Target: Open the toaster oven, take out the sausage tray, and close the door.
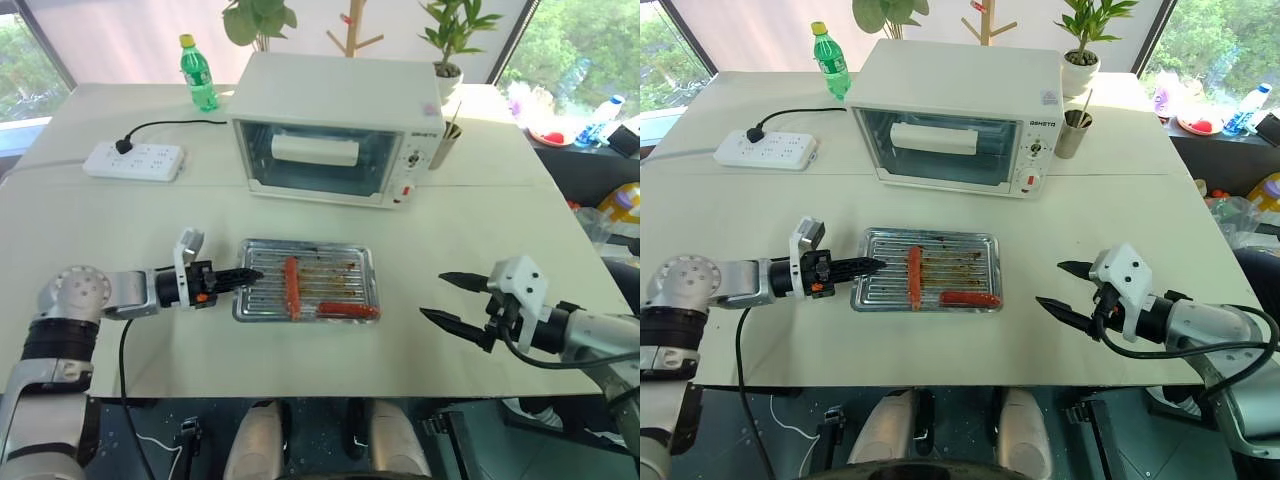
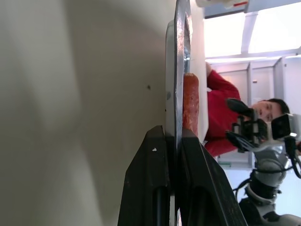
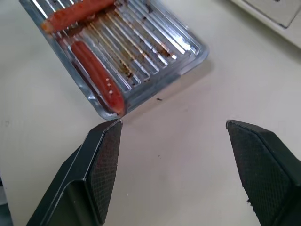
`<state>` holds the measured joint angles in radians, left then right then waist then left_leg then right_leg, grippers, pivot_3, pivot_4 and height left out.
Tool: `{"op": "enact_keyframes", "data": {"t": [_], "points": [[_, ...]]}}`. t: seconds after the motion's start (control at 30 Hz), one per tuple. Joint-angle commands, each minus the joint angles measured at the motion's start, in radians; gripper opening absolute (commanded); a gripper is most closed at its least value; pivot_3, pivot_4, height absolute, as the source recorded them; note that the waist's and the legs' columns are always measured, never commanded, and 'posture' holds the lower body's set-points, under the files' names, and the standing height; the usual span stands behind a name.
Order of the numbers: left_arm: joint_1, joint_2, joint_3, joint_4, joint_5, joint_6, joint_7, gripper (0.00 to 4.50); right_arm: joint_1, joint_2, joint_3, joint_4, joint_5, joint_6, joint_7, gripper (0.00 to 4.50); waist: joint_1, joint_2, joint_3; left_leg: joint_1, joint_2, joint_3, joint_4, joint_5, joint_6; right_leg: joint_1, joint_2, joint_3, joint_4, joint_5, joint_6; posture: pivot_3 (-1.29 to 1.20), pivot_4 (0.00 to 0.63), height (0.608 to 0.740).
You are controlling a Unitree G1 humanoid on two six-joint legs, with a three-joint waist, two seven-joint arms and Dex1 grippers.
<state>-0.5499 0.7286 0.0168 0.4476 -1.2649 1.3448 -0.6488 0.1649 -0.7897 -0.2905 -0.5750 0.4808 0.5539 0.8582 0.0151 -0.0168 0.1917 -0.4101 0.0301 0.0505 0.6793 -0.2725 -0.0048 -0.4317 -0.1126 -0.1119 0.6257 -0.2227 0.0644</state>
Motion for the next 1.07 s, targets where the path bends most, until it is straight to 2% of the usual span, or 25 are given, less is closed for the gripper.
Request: {"op": "enact_keyframes", "data": {"t": [0.03,0.2,0.23,0.33,0.4,0.5,0.57,0.67,0.8,0.9,1.07], "points": [[-0.030,-0.015,0.003,0.003,0.094,-0.015,-0.073,1.55,0.012,0.011,-0.033,-0.048,0.017,-0.009,-0.027,3.68,0.000,0.000,0.000,0.000,0.000,-0.001,0.000,0.000,0.000,0.000,0.000,0.000,0.000,0.000,0.000,0.00,0.150,0.717],[0.002,0.001,0.027,-0.034,0.196,-0.041,-0.120,4.14,-0.001,-0.002,-0.022,-0.036,0.020,-0.010,-0.032,3.68,0.000,0.000,0.000,0.001,0.001,-0.003,0.000,0.000,0.000,0.001,0.000,0.000,0.000,0.000,0.000,0.00,0.150,0.717],[0.031,0.025,0.005,-0.075,0.247,-0.086,-0.134,4.46,-0.011,-0.012,-0.022,-0.021,0.023,-0.008,-0.021,3.68,0.000,0.000,0.000,0.001,0.001,-0.003,0.000,0.000,0.000,0.001,0.000,0.000,0.000,0.000,0.000,0.00,0.150,0.717],[0.156,0.108,-0.063,-0.218,0.418,-0.286,-0.202,4.46,-0.040,-0.045,-0.029,0.021,0.040,-0.002,0.022,3.68,-0.008,0.002,-0.001,0.003,0.001,-0.002,0.000,0.000,0.000,0.002,-0.001,0.001,0.000,-0.001,-0.003,0.00,0.150,0.717],[0.241,0.166,-0.067,-0.276,0.509,-0.434,-0.254,4.46,-0.065,-0.070,-0.033,0.052,0.053,0.001,0.056,3.68,-0.013,0.005,-0.003,0.004,0.003,-0.001,-0.001,0.000,0.000,0.001,-0.001,0.001,0.000,-0.002,-0.003,0.00,0.150,0.717],[0.314,0.231,-0.025,-0.296,0.602,-0.589,-0.281,4.46,-0.107,-0.099,-0.030,0.098,0.073,0.005,0.096,3.68,-0.014,0.007,-0.004,0.006,0.004,-0.001,-0.005,0.000,-0.001,0.001,-0.001,0.001,0.000,-0.002,-0.005,0.00,0.150,0.717],[0.351,0.266,0.025,-0.315,0.614,-0.633,-0.299,4.46,-0.137,-0.112,-0.017,0.130,0.080,0.009,0.117,3.68,-0.015,0.007,-0.004,0.010,0.004,-0.001,-0.011,0.001,-0.002,0.001,-0.001,0.001,0.000,-0.003,-0.006,0.00,0.150,0.717],[0.441,0.372,0.140,-0.386,0.682,-0.812,-0.383,4.46,-0.204,-0.144,0.011,0.182,0.102,0.027,0.178,3.68,-0.021,0.006,-0.002,0.012,0.005,-0.001,-0.014,0.001,-0.002,0.000,0.001,0.001,0.000,-0.005,-0.007,0.00,0.150,0.717],[0.427,0.441,0.264,-0.454,0.618,-0.787,-0.476,4.46,-0.270,-0.186,0.018,0.216,0.158,0.076,0.253,3.68,-0.007,0.005,-0.001,0.001,0.005,-0.001,-0.015,0.003,-0.004,-0.011,0.003,0.000,0.001,-0.003,-0.010,0.00,0.150,0.717],[0.385,0.503,0.332,-0.509,0.562,-0.730,-0.561,4.46,-0.321,-0.228,0.028,0.239,0.188,0.105,0.320,3.68,0.005,0.003,0.000,0.000,0.002,0.000,-0.014,0.003,-0.004,-0.011,0.000,0.000,0.000,-0.003,-0.008,0.00,0.150,0.717],[0.345,0.530,0.345,-0.528,0.561,-0.701,-0.609,4.46,-0.373,-0.245,0.059,0.249,0.198,0.115,0.368,3.68,0.000,0.003,0.001,0.000,0.001,0.002,-0.014,0.002,-0.003,-0.008,-0.001,0.000,-0.006,0.000,-0.003,0.00,0.150,0.717]]}}
